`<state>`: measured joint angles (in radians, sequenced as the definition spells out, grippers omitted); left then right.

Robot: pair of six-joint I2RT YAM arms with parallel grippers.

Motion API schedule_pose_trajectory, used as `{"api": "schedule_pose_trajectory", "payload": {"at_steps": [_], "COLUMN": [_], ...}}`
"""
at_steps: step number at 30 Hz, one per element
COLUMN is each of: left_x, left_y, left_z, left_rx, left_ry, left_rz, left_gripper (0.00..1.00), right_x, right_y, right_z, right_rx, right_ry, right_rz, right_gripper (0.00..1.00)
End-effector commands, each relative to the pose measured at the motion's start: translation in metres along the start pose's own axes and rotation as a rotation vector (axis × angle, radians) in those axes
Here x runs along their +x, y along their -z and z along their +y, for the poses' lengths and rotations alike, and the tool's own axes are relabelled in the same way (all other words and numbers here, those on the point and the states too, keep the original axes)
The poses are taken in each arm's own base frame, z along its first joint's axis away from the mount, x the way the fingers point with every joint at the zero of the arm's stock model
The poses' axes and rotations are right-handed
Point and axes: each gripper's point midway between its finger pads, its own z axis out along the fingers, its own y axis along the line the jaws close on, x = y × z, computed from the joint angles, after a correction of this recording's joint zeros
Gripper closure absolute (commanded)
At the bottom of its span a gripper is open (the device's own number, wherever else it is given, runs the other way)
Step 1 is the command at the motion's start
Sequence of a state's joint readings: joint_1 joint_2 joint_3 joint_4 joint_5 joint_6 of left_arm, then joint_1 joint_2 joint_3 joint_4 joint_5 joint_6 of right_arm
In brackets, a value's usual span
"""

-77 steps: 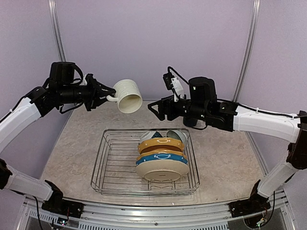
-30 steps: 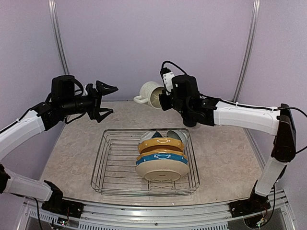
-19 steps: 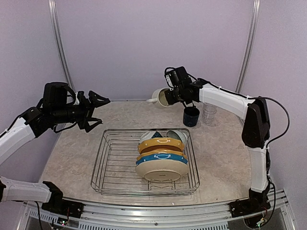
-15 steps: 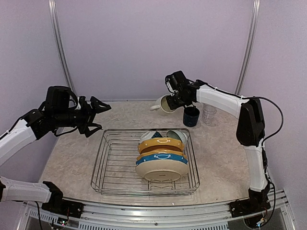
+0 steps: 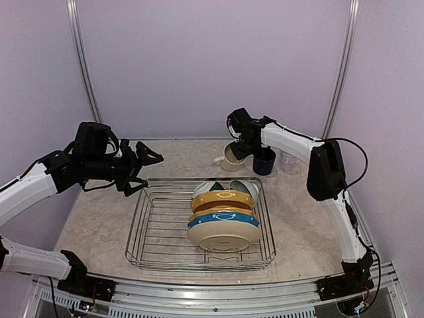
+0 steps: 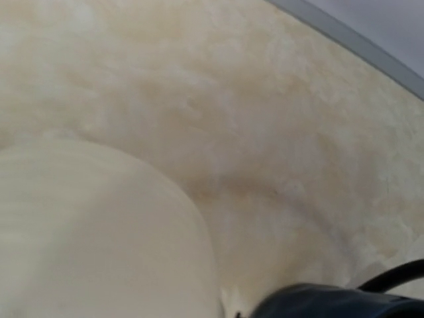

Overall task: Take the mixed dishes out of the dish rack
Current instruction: Place the cup at the center of the board.

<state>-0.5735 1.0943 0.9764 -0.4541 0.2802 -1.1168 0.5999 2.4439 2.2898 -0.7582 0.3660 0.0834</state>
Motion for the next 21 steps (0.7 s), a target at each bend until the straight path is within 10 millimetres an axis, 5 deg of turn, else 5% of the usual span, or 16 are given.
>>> {"api": "schedule_pose_trajectory", "payload": {"at_steps": [1,11,21], "left_x": [0.000,0.005,0.010], "left_y": [-0.001,-0.013,-0.018], "left_z": [-0.002,-0.010,-0.009], "left_rx": [-0.009,0.002,-0.001], "left_ry": [-0.019,-0.029,-0.032], "left_rz": [0.000,0.040,0.062], "left_gripper": [0.01,0.01,0.01], "right_x": [-0.013,0.004,0.009], "right_y": [0.004,-0.009,-0.014], "right_z": [-0.020,-0.016,-0.018], "right_rx": [0.054,0.050,0.066], "right_ry": [-0.010,-0.006,-0.007], "right_rz": [-0.027,0.025,0.042], "right_gripper": [1.00,1.00,0.79]}}
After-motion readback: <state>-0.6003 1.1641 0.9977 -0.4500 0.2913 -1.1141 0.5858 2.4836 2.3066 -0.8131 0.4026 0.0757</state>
